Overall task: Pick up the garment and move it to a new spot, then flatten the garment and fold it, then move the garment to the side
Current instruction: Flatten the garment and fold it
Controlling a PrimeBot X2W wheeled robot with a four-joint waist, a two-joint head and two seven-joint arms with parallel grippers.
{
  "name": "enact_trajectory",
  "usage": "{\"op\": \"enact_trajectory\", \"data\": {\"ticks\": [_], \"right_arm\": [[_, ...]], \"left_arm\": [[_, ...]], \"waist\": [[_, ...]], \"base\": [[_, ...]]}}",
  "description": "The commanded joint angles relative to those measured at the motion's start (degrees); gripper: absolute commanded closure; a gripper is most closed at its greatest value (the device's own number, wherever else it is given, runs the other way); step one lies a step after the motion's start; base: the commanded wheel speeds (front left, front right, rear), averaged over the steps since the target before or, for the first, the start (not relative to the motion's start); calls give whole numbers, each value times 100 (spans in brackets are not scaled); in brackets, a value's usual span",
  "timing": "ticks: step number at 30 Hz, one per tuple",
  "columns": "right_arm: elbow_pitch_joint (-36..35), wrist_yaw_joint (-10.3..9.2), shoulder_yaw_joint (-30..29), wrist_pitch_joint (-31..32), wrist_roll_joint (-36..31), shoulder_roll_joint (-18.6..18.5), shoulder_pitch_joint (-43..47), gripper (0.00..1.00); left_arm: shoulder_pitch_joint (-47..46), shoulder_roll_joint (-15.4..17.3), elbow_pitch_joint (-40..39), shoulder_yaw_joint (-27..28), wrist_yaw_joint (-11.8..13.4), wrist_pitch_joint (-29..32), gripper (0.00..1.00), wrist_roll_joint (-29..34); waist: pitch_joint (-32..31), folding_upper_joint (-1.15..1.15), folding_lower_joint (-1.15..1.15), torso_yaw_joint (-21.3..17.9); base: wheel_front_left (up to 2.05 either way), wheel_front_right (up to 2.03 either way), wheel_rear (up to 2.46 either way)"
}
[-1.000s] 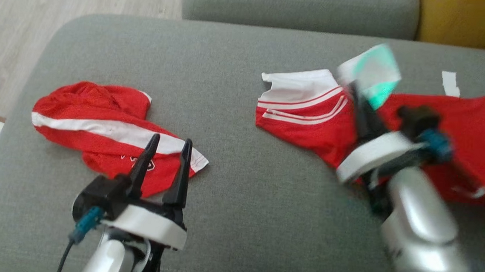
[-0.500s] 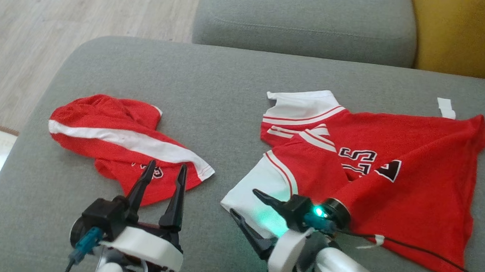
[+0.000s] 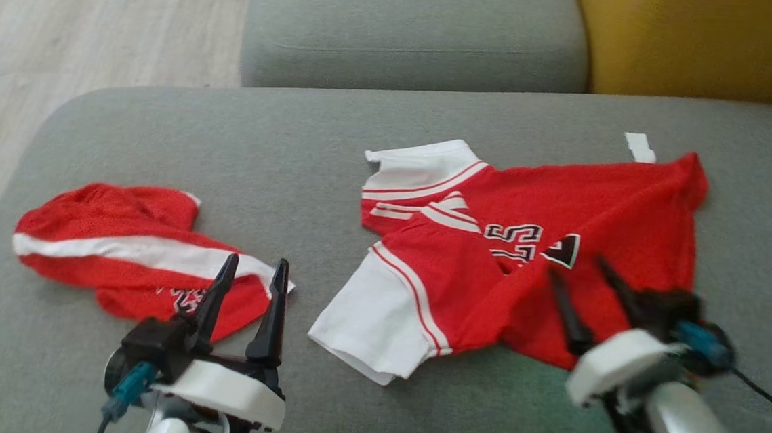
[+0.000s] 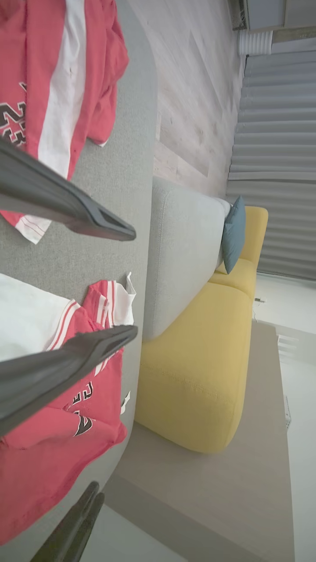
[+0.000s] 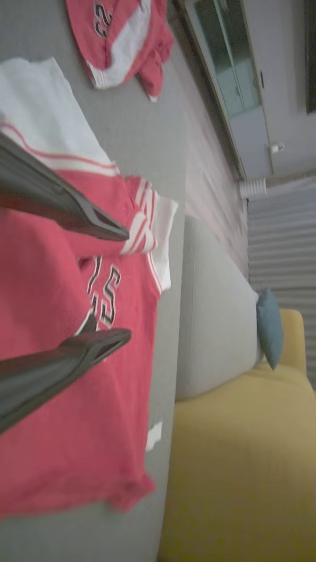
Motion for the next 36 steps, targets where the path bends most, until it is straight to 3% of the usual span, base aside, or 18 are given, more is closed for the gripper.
{"op": "enact_trajectory", "data": {"ticks": [1, 6, 10, 14, 16, 21, 28, 36], "right_arm": [[-316, -4, -448, -123, -214, 98, 124, 0], [-673, -4, -1686, -244, -744, 427, 758, 0], [-843, -4, -2171, -267, -849, 620, 1071, 0], [-994, -4, -2268, -269, -826, 662, 1086, 0], [-1048, -4, -2237, -247, -726, 665, 1039, 0], [-1119, -4, -2338, -228, -613, 667, 981, 0], [-1194, -4, -2430, -178, -580, 668, 965, 0], [-1269, -4, -2384, -171, -530, 668, 924, 0]], "left_arm": [[-215, 5, -195, 176, 32, -29, 0, -58], [-225, 5, -141, 182, 48, -29, 0, -192], [-238, 5, -21, 213, 32, -29, 0, -166], [-287, 5, 81, 227, -10, -29, 0, -135], [-313, 5, 101, 202, -71, -29, 0, -477], [-461, 5, 608, -49, -165, -29, 0, -108], [-806, 53, 1998, -253, 135, 261, 0, 253], [-1180, 127, 2753, -243, 365, 316, 0, 367]], "waist": [[15, 0, 0, -178], [63, 0, 0, -385], [118, 0, 0, -494], [181, 0, 0, -575], [221, 0, 0, -612], [290, 0, 0, -649], [430, 0, 0, -803], [656, 0, 0, -962]], "base": [[0, 0, 0], [0, 0, 0], [0, 0, 0], [0, 0, 0], [0, 0, 0], [0, 0, 0], [0, 0, 0], [0, 0, 0]]}}
